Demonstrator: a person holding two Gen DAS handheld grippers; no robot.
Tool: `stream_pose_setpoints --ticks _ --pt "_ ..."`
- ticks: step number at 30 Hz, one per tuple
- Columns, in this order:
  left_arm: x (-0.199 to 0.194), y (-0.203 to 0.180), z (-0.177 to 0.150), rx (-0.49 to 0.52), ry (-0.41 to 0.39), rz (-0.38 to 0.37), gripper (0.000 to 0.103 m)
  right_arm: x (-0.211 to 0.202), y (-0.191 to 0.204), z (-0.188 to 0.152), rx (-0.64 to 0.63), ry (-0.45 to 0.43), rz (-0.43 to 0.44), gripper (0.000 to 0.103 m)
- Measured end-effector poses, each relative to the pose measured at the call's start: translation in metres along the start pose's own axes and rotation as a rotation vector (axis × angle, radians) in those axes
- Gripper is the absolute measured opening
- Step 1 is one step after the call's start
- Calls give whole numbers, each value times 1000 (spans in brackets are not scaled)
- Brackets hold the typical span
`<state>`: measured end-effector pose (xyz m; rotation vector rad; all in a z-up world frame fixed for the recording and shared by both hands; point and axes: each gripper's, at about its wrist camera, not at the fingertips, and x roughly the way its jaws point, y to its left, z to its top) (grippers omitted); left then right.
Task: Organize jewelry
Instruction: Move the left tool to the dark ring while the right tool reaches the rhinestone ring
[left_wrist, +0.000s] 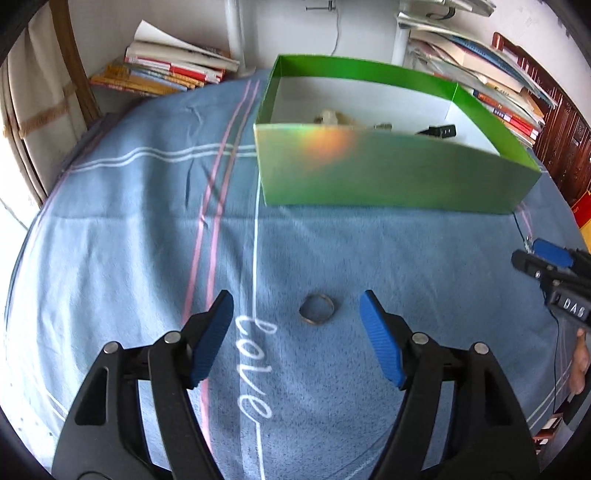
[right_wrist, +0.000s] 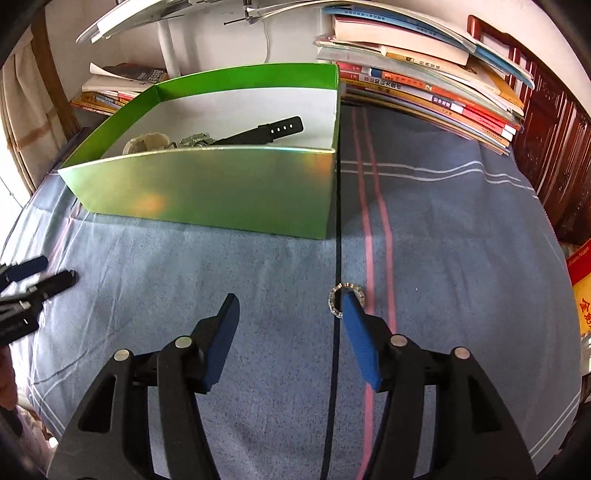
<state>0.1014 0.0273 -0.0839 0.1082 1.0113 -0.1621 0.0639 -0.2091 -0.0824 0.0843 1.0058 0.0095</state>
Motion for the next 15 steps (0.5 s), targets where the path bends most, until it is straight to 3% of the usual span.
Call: stream_pose_setpoints --ticks 8,12,15 --pt "3 -6 -6 17 4 -26 74 9 -17 9 16 3 -23 60" --pt "7 -5 -7 6 15 -28 74 11 1 3 -31 22 29 60" --pt "8 -1 -6 -10 21 -23 74 5 21 -2 -67 38 130 60"
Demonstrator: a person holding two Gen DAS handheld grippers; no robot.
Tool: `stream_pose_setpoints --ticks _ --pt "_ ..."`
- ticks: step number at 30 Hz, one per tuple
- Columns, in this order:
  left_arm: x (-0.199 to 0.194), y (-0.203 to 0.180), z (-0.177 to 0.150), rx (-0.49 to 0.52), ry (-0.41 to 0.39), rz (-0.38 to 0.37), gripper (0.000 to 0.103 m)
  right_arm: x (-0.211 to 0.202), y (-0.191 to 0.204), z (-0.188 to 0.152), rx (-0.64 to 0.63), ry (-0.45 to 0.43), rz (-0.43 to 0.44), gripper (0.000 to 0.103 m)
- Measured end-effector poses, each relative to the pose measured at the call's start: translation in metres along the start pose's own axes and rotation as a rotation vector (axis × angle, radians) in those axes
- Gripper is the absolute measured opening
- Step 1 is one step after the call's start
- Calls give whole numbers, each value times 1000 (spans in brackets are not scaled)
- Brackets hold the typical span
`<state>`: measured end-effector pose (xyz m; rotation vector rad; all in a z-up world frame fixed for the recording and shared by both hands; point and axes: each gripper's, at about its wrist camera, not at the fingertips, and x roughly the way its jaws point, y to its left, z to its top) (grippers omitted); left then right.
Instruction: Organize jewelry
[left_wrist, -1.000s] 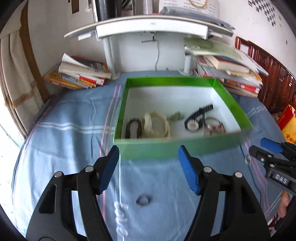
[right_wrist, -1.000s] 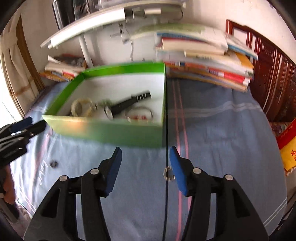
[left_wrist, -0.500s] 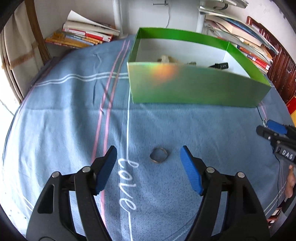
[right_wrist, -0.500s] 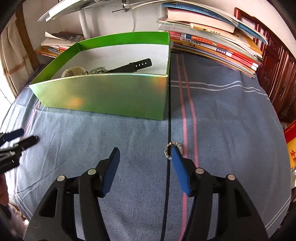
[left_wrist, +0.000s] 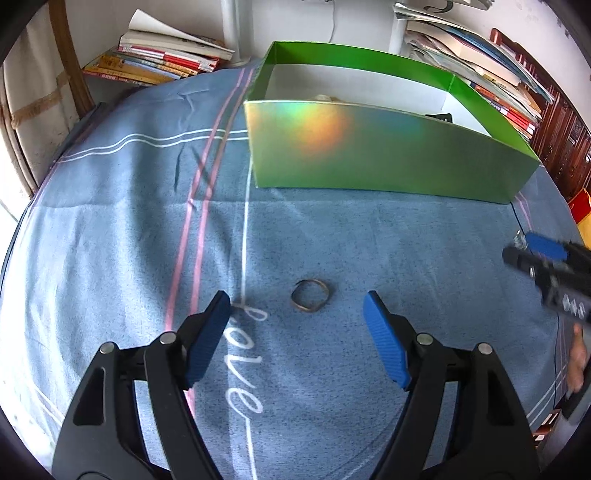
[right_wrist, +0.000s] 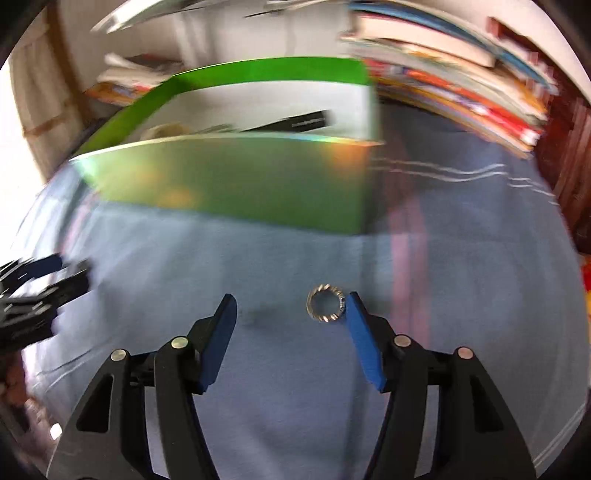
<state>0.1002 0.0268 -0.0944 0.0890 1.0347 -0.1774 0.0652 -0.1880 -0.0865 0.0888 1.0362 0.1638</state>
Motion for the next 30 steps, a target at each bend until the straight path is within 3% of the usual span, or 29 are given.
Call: stream_pose_setpoints --ticks 2,7,14,20,30 --pt "1 2 0 -8 2 1 74 -3 11 -2 -23 -5 -2 60" --pt "2 4 0 -19 -4 3 74 1 14 0 -13 -7 -155 60" --pt "4 0 1 -14 -17 34 74 6 13 0 25 -11 -162 60" --pt "0 -11 -2 0 -39 71 62 8 13 2 31 -24 -159 61" --pt "-1 -14 -4 -1 -53 33 57 10 16 4 45 -32 -172 63"
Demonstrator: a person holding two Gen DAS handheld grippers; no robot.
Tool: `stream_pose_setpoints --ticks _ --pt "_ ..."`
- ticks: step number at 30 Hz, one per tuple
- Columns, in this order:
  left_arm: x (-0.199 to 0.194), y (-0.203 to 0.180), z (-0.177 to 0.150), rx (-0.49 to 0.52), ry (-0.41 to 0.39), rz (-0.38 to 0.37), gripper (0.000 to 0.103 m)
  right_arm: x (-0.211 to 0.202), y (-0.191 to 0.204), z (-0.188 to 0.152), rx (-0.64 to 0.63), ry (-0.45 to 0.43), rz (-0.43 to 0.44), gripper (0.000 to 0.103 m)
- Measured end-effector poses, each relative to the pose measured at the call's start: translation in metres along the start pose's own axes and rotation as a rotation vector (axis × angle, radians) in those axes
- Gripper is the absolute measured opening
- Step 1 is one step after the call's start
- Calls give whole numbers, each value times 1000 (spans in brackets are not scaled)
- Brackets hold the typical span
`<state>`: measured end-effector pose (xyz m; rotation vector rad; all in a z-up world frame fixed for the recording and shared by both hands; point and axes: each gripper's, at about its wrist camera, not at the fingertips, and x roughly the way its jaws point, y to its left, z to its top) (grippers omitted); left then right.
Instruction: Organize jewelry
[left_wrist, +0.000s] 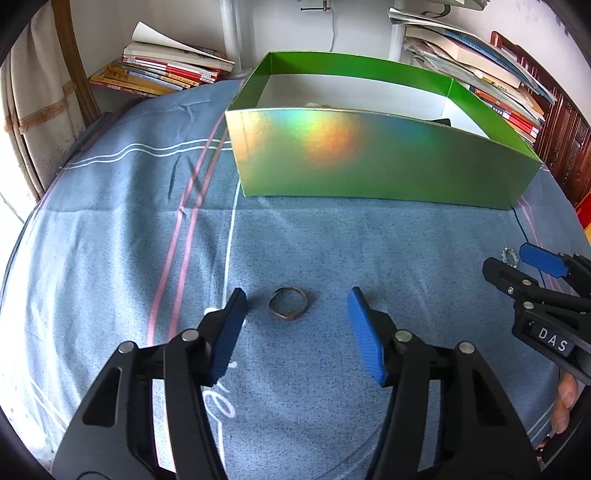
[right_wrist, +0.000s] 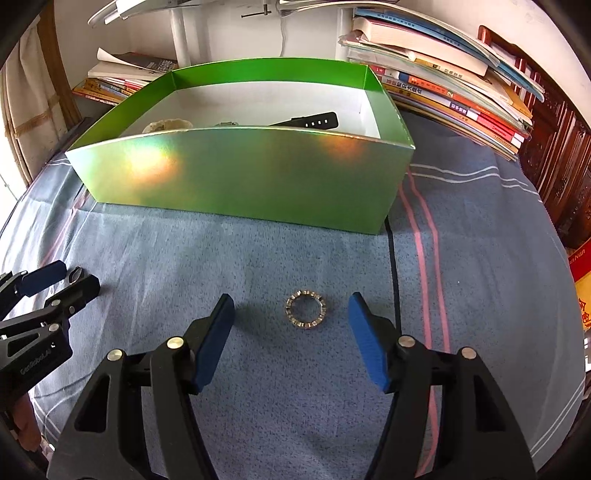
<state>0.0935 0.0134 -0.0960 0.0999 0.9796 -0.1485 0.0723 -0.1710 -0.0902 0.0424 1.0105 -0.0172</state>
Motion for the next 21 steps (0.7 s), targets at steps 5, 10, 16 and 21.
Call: stream_pose_setpoints --ticks 5,10,16,21 --pt "1 1 1 0 1 -11 53 -1 5 0 -12 0 8 55" --pt "2 1 4 -6 4 -20 51 -1 7 0 -22 -5 22 47" --pt "3 0 5 -2 1 -16 40 -4 9 0 -26 -11 35 25" --pt "2 0 6 1 0 -24 23 -5 9 -1 -25 -15 37 22"
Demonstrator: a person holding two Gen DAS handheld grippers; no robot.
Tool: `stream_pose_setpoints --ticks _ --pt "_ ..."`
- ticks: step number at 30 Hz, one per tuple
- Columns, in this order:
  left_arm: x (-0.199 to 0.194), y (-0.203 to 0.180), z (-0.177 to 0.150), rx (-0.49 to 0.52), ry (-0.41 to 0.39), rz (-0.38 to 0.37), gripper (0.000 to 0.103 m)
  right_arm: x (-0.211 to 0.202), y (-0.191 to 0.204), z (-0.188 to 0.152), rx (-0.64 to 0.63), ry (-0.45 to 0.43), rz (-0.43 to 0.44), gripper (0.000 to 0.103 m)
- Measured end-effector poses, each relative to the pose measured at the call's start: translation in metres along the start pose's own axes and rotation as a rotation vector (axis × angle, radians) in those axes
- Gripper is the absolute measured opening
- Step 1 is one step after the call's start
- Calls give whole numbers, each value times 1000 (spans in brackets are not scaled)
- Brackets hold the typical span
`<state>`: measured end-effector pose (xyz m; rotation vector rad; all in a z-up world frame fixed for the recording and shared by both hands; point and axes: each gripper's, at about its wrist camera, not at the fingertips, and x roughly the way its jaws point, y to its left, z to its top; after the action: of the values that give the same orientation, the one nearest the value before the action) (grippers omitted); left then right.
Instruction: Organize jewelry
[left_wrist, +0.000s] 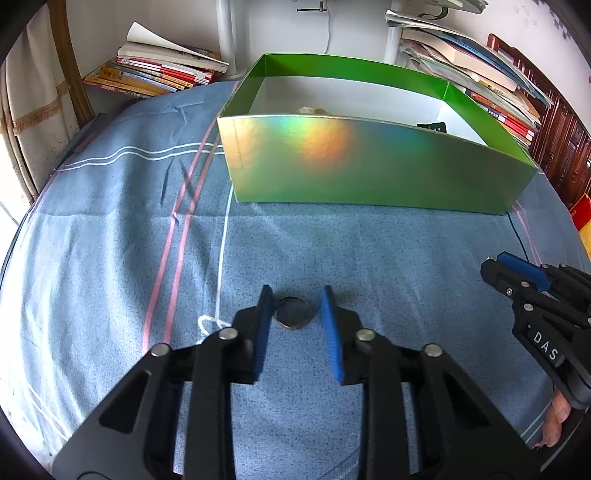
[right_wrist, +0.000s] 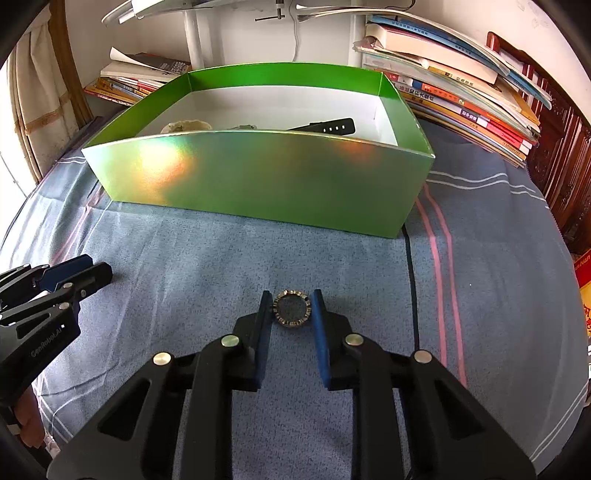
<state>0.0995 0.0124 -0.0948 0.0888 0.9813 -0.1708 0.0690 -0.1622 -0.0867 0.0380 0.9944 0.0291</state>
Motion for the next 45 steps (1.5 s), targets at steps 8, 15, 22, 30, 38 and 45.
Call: stream_pose_setpoints --ticks 8,15,22,30,38,45 --pt "0 -2 0 1 2 -1 22 0 1 0 -1 0 -1 22" --pt "1 -6 0 1 7 -13 33 0 1 -1 -4 -4 11 31" --pt "2 -6 1 -4 7 -10 34 3 2 1 -11 -9 1 40" --pt "3 -4 2 -2 4 -3 22 4 3 3 -16 -9 2 22" --pt "3 -2 3 -13 11 -10 9 2 3 2 -12 -6 -2 21" --pt "-7 -3 4 -10 -6 -11 8 -6 2 1 -7 -21 -9 21"
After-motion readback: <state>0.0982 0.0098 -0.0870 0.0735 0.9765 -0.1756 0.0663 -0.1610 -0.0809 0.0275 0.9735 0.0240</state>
